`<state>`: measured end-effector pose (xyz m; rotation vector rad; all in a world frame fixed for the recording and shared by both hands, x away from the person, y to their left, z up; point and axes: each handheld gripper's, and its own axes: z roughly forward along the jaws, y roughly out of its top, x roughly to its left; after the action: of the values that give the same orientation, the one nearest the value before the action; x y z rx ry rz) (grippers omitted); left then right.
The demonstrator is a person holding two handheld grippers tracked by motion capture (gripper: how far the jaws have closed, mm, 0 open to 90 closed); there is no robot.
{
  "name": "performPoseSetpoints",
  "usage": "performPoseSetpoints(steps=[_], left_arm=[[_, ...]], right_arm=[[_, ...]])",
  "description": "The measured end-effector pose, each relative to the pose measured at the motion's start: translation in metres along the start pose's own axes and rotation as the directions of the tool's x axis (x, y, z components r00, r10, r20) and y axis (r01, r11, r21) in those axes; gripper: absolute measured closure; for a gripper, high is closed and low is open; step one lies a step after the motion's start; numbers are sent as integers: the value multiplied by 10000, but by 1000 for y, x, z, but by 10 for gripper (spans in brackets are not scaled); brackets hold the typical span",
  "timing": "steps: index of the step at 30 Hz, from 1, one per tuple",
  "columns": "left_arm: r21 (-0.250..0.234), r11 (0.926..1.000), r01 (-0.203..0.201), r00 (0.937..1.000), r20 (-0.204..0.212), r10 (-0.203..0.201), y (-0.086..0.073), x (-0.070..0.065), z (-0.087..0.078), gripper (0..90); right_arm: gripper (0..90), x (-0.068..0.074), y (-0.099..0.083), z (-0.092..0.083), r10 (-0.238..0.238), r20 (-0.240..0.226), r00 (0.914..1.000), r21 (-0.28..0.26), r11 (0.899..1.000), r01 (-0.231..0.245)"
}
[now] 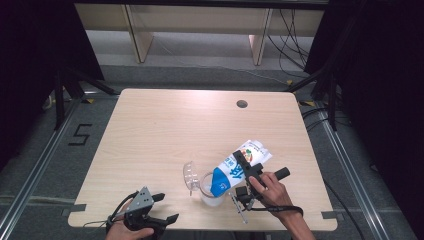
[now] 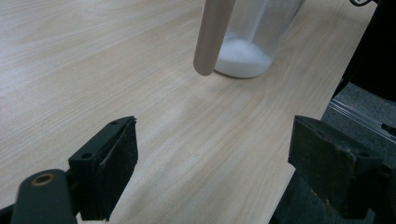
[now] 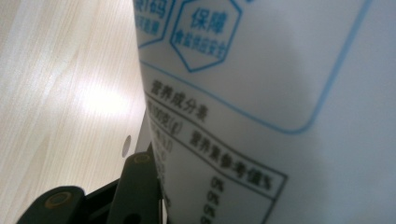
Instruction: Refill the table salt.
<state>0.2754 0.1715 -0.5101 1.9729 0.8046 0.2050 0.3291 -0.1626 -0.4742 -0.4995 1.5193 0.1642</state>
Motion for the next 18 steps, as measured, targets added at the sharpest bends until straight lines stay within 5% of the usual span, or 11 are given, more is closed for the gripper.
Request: performPoseSetpoints(steps=[16,18], left_arm=[[11,10000,3,10000,-2,-3,0,0,0,153],[46,10000,-50,10000,-35,50,0,0,0,153]], right_arm=[[600,2,0,0,111,-10,9999,18,9999,-111],[602,0,1,0,-171,98,9998,-49,9998,171]])
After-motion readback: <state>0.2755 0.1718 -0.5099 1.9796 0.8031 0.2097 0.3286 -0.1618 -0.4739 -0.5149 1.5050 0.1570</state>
